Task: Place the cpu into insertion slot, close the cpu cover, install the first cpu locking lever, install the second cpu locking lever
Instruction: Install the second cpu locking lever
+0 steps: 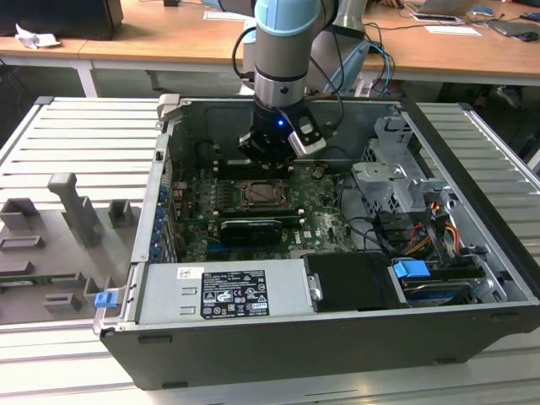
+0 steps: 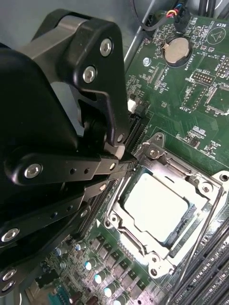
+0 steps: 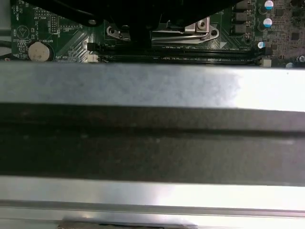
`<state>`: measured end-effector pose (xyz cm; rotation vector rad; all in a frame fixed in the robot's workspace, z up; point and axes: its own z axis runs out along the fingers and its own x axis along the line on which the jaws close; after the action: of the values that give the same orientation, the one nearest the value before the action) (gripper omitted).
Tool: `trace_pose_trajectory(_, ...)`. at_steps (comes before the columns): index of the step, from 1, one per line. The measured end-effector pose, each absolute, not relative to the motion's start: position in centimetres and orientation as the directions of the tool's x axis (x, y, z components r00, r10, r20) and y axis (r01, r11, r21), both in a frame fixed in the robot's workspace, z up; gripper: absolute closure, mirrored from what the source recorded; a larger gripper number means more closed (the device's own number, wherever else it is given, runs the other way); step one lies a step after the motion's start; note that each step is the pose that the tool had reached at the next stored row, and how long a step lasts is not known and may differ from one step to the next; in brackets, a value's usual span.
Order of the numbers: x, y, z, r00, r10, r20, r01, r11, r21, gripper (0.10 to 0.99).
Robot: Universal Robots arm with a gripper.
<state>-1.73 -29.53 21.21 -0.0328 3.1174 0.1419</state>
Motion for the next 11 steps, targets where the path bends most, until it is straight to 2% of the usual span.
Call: trace_pose_trajectory(11,-1.73,-30.08,21.21,-1.0,-0.02,-0.022,-0.022,0.996,0.091,0.98)
